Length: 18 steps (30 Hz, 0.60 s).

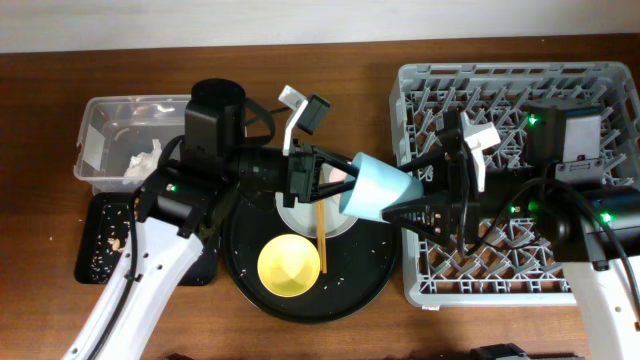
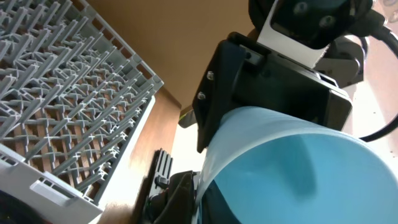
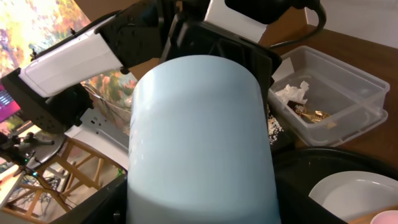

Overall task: Sort waste into correct bins and load items into the dishwasher rack
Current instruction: 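Place the blue cup upside down in the rack with the right gripper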

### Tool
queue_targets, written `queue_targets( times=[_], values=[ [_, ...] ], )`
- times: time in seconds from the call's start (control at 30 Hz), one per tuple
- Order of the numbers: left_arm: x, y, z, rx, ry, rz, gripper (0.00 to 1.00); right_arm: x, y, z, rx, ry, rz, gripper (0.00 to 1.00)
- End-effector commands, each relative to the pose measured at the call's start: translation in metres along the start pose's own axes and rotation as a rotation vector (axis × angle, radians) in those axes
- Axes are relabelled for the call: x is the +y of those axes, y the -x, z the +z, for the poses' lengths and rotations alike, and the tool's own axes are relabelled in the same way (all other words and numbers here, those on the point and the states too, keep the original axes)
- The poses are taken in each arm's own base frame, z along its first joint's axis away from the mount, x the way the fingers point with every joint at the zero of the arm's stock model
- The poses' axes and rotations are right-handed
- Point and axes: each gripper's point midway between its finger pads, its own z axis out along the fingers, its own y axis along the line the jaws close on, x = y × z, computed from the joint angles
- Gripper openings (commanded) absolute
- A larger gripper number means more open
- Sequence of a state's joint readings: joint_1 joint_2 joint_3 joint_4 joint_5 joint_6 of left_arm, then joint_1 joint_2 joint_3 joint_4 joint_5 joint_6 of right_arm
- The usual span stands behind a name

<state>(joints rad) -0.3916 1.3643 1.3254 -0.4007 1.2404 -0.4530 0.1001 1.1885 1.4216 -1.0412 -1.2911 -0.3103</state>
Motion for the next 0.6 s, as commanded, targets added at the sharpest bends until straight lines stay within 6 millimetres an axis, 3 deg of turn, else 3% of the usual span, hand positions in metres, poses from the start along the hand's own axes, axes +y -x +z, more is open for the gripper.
queue_targets(
  times=[0.0,0.13,0.2,0.23,0.3,0.33,0.4,0.43,0.5,0.57],
  values=[
    [0.0,-0.008,0.001,0.023,-0.005,0.004,0.09,-0.007,0.002,0.0,0.008,-0.048,-0.032,0.64],
    [0.009,-0.019,0.001,0.047,0.033,-0.016,0.13,-0.007,0.003,0.0,0.006,-0.053,-0.042,0.63],
    [0.03,-0.012,-0.003,0.004,0.152,-0.015,0.36,-0.011,0.002,0.0,0.013,-0.074,-0.04,0.63],
    [0.04,-0.006,-0.01,-0.023,0.202,-0.018,0.38,-0.015,0.001,-0.001,0.019,-0.095,-0.035,0.62],
    [0.066,0.008,-0.037,-0.103,0.321,-0.035,0.59,-0.03,-0.003,-0.003,0.042,-0.185,-0.002,0.59],
    [0.08,0.016,-0.055,-0.151,0.389,-0.048,0.61,-0.039,-0.006,-0.005,0.056,-0.24,0.011,0.59],
    [0.104,0.015,-0.087,-0.202,0.504,-0.133,0.65,-0.086,-0.019,-0.025,0.091,-0.545,0.175,0.56],
    [0.116,0.005,-0.1,-0.205,0.571,-0.209,0.75,-0.121,-0.029,-0.055,0.103,-0.824,0.26,0.55],
    [0.131,-0.007,-0.11,-0.198,0.675,-0.271,0.87,-0.151,-0.036,-0.089,0.105,-1.082,0.313,0.55],
    [0.139,-0.014,-0.116,-0.192,0.734,-0.302,0.99,-0.179,-0.037,-0.103,0.123,-1.203,0.31,0.55]
  ],
)
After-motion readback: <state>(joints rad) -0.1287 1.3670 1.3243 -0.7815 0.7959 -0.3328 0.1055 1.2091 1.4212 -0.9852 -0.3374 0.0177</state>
